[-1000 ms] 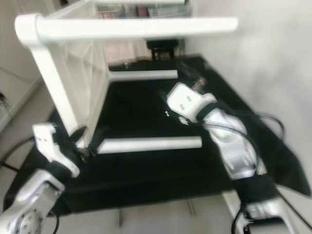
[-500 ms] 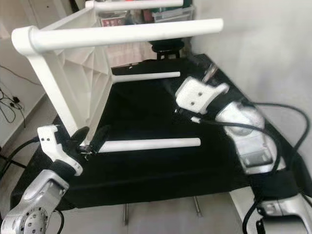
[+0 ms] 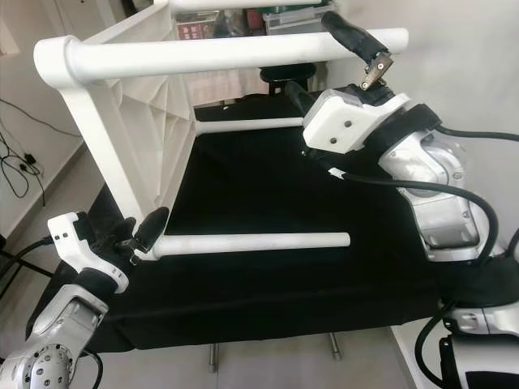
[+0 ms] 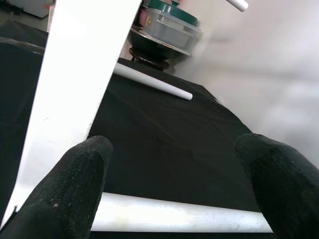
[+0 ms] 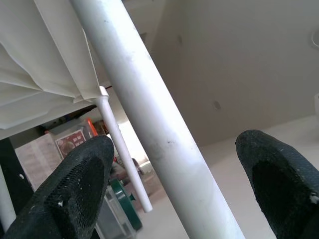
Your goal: Building children table
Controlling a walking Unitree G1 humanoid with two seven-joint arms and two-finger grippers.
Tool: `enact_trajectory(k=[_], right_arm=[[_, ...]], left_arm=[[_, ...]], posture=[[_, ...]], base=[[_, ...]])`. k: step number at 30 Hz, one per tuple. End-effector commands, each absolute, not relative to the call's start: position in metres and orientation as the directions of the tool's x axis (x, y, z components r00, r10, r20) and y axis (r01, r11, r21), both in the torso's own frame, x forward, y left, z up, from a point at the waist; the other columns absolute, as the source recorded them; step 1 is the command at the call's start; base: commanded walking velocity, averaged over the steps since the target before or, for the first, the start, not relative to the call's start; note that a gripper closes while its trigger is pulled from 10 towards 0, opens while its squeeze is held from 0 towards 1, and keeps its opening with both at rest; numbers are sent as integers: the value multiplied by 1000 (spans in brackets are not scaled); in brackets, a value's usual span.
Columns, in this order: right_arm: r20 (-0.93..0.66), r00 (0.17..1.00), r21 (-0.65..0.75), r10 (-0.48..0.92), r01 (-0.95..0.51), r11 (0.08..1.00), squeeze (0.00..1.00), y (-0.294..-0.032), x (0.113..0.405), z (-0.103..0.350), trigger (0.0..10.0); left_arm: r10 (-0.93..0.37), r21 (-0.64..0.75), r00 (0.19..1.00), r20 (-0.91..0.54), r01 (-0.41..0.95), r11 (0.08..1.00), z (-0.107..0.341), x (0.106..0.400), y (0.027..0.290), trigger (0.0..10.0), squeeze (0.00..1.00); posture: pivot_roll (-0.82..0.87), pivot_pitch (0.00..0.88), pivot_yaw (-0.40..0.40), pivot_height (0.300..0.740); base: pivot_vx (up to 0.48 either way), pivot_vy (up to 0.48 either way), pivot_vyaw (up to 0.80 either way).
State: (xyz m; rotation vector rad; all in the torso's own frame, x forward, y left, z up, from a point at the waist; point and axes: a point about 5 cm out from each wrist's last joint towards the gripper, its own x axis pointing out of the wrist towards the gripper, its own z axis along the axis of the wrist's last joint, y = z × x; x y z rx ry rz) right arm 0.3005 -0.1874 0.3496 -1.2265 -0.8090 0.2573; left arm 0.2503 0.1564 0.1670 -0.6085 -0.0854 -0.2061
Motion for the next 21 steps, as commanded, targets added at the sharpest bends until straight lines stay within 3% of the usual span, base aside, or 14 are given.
enact_trajectory(k=[1, 6, 9, 21], right_arm=[[390, 694, -918, 605, 245, 311, 0, -183, 300, 352, 10000], [369, 710, -926, 600, 227, 300, 0, -180, 307, 352, 10000], [347, 728, -933, 592, 202, 299, 0, -178, 313, 351, 10000], [309, 768, -946, 561, 188, 264, 0, -180, 319, 350, 10000]], left_arm=[[-144, -651, 978, 151, 208, 730, 166, 253, 143, 10000, 0], [-174, -647, 977, 121, 211, 733, 161, 260, 141, 10000, 0], [-321, -540, 947, 31, 286, 792, 150, 272, 136, 10000, 0], [-279, -518, 960, 35, 256, 816, 157, 303, 159, 10000, 0]], posture=[[-135, 3, 82, 740], [-135, 0, 62, 740], [-139, 0, 54, 740], [-152, 4, 50, 740]], base=[[0, 0, 0], [0, 0, 0], [0, 0, 0], [0, 0, 0]])
